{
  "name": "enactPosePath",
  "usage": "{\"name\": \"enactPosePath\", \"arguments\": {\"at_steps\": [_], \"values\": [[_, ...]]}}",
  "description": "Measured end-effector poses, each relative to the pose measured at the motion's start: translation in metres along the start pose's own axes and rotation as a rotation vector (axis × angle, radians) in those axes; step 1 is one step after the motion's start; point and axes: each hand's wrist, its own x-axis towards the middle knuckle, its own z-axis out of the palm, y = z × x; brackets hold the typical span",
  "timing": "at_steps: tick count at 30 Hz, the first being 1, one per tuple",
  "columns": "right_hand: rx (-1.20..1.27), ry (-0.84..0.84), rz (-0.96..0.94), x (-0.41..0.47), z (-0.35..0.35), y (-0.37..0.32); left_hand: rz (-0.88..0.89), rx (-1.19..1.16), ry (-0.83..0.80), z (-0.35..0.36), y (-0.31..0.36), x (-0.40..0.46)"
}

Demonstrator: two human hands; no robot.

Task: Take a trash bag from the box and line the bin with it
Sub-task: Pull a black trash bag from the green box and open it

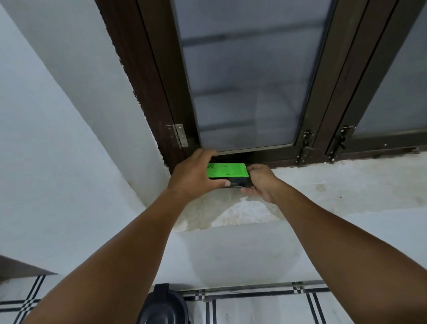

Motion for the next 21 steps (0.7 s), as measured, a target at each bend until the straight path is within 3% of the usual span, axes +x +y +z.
{"name": "enactPosePath", "arguments": {"at_steps": [4, 8, 14, 21], "values": [[0.139, -0.076, 0.094, -0.015, -0.002, -0.002, -0.122, -0.153, 0.178, -0.013, 0.015, 0.010], [0.231, -0.142, 0.126, -0.026, 0.005, 0.002, 0.006, 0.103, 0.232, -0.024, 0.025, 0.023], [0.711, -0.150, 0.187, -0.027, 0.003, 0.009, 0.204, 0.398, 0.133, -0.045, 0.038, 0.046], [0.421, -0.282, 0.189, -0.034, 0.000, 0.017, 0.277, 0.448, 0.064, -0.061, 0.061, 0.061]]}}
